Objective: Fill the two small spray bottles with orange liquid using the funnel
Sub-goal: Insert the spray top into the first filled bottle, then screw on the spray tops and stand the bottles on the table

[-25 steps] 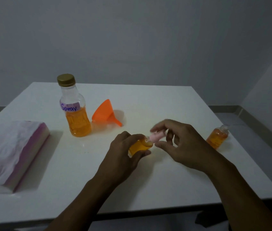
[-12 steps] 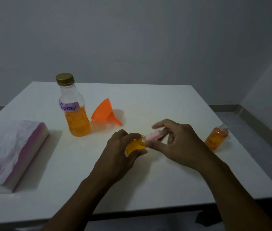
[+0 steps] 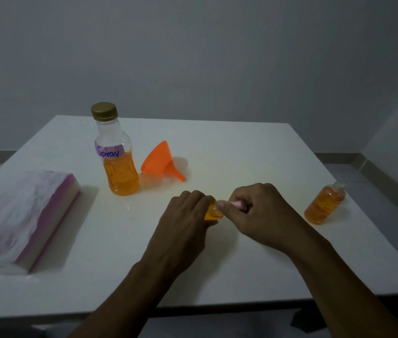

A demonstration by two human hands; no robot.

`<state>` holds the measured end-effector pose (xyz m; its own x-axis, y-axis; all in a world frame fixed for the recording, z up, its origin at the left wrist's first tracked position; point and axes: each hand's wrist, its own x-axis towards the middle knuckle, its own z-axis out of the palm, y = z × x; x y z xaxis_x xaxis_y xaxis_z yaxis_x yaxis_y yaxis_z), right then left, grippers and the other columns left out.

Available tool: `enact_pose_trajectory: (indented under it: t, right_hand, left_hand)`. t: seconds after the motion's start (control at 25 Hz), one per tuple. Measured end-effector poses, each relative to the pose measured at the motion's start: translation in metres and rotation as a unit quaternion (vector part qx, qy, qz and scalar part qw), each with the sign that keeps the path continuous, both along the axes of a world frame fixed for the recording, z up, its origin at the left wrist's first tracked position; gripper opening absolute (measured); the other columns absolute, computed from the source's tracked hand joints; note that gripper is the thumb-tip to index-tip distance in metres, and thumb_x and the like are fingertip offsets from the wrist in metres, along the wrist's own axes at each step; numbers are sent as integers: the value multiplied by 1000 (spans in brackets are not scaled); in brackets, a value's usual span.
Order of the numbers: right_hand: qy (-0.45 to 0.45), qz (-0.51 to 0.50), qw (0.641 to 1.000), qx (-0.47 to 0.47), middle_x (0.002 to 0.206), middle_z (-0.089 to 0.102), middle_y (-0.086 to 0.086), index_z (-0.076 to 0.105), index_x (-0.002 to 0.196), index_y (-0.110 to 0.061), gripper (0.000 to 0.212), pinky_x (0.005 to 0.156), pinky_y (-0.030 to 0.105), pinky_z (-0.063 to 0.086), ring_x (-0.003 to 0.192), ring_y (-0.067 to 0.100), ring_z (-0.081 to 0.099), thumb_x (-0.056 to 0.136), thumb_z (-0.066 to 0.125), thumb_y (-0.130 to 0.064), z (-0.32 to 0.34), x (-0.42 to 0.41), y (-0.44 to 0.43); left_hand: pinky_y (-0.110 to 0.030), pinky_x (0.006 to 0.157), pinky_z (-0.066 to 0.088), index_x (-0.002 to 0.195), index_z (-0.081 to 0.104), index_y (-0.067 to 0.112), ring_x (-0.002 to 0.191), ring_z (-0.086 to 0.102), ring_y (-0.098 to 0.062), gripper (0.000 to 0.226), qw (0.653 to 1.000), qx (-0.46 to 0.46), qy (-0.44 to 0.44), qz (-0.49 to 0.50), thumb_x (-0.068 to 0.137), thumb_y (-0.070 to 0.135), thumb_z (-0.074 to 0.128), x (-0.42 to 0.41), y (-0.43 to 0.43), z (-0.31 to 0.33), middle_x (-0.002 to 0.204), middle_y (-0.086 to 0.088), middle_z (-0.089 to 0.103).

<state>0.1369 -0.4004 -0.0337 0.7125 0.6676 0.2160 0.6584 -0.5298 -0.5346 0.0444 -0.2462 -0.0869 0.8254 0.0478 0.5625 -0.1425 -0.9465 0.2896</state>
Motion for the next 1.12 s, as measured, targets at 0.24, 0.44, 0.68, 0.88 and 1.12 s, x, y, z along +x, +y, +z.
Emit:
enact_pose_trajectory:
  t: [0.24, 0.44, 0.68, 0.88, 1.12]
  right_hand:
    - [107, -48, 988, 99, 79, 70, -13, 71, 95, -26, 48, 63, 16, 53, 72, 6, 68, 75, 62, -69, 3, -10, 3]
    - [117, -57, 991, 12, 85, 66, -14, 64, 116, -30, 35, 62, 15, 48, 66, 1, 62, 87, 69, -48, -7, -9, -24]
    - [132, -66, 987, -61, 87, 64, -14, 65, 118, -28, 26, 67, 14, 47, 81, 8, 65, 93, 68, -36, -15, -11, -42]
    - [163, -101, 977, -90, 87, 65, -12, 66, 110, -31, 20, 68, 19, 48, 81, 8, 65, 92, 69, -39, -16, -6, -71]
    - [234, -166, 953, -100, 87, 68, -7, 71, 93, -28, 4, 65, 23, 48, 76, 8, 63, 91, 69, -30, -7, 2, -125]
  left_hand:
    - [-27, 76, 54, 112, 63, 20, 89, 61, -13, 39, 987, -144, 17, 67, 78, 35, 75, -5, 10, 14, 107, 4, 67]
    - [-13, 73, 46, 99, 61, 26, 86, 61, -7, 26, 946, -302, 56, 107, 78, 30, 75, -11, 41, 15, 96, 13, 63]
    - [-23, 80, 53, 105, 62, 18, 90, 64, -13, 34, 936, -326, 72, 113, 77, 33, 75, -9, 45, 4, 99, 7, 65]
    - [-28, 95, 42, 138, 40, 19, 120, 46, -14, 81, 956, -259, -41, 129, 72, 49, 76, -22, 29, 18, 137, -1, 46]
    - [-34, 106, 36, 130, 50, 15, 130, 37, -14, 48, 986, -126, -107, 6, 88, 30, 66, -12, -25, 38, 136, -2, 44]
